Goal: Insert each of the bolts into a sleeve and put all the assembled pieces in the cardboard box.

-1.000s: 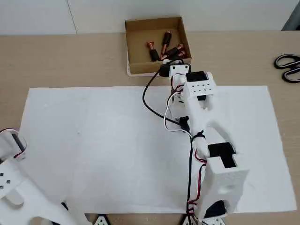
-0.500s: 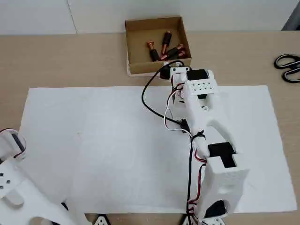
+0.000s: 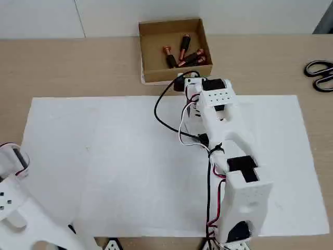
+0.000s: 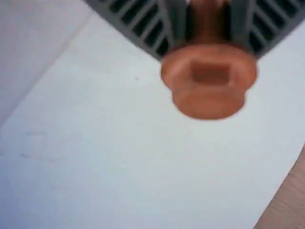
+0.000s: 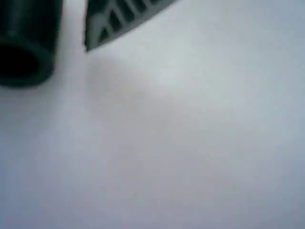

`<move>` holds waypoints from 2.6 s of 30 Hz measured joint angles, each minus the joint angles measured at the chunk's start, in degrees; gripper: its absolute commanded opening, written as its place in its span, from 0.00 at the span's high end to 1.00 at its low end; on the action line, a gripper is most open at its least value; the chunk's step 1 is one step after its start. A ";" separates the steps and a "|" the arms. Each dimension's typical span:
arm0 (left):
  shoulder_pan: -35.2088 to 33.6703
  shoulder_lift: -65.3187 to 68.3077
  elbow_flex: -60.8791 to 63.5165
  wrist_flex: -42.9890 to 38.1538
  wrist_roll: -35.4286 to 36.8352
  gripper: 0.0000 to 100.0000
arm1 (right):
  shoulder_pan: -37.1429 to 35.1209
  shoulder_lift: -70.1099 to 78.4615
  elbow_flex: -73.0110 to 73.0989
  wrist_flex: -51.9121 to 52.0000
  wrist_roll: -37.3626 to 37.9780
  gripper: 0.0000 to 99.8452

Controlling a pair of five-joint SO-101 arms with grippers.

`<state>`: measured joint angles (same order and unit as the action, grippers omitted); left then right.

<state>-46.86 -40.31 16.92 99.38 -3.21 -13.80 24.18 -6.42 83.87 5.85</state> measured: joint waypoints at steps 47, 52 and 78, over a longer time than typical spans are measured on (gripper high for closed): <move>0.00 0.00 2.90 -0.79 0.00 1.00 | 0.88 -22.51 -9.05 8.88 -0.09 0.99; 0.00 0.00 3.96 -1.41 0.00 1.00 | 0.88 -31.12 -7.65 9.05 -0.09 0.99; 0.00 0.00 3.08 -0.53 0.00 1.00 | 3.08 -94.42 49.14 -14.68 7.12 1.00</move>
<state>-46.86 -40.31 20.00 98.86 -3.21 -10.73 -70.24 42.73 69.19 12.97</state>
